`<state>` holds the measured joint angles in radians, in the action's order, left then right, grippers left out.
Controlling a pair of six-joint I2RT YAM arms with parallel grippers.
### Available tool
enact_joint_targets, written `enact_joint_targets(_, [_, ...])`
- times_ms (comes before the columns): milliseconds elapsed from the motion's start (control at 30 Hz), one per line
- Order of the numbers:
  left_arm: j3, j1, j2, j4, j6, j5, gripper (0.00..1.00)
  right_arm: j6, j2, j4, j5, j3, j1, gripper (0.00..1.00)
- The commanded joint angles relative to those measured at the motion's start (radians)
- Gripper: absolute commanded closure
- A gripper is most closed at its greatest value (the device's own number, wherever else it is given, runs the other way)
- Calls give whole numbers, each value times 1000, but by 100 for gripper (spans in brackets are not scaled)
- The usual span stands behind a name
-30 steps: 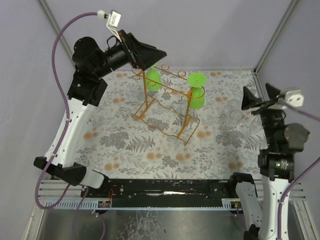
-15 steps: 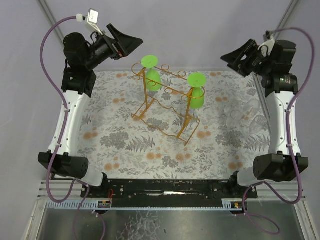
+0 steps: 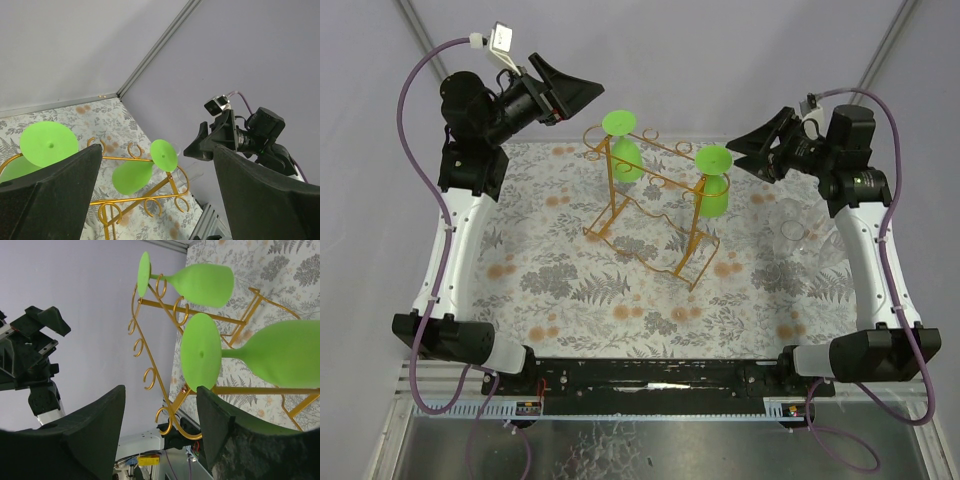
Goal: Take the wine glass off the wine glass rack
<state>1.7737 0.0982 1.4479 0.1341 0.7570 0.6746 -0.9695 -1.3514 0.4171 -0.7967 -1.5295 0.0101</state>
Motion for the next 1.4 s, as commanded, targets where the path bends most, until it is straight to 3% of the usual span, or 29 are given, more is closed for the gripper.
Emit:
enact_joint_targets(0, [-8,-8,-20,-58,16,26,9,-5,29,-29,-7,44,11,35])
enact_joint_targets(500, [-22,-7,-30,-62,11,37,9,16,-4,-10,46,41,18,39])
enact_joint_targets(833, [-25,-8,-36,-61,7,43,9,10,-31,-14,51,33,40,50])
enact_joint_targets(1033, [-32,-7,-40,-63,10,45,9,8,-40,-15,44,33,49,64])
enact_joint_targets(1233, [-40,-7,-46,-63,7,47,9,0,-34,-15,38,27,51,97])
enact_joint_targets(1367, [-43,-8,-46,-67,11,47,9,-22,-18,-25,44,21,51,100])
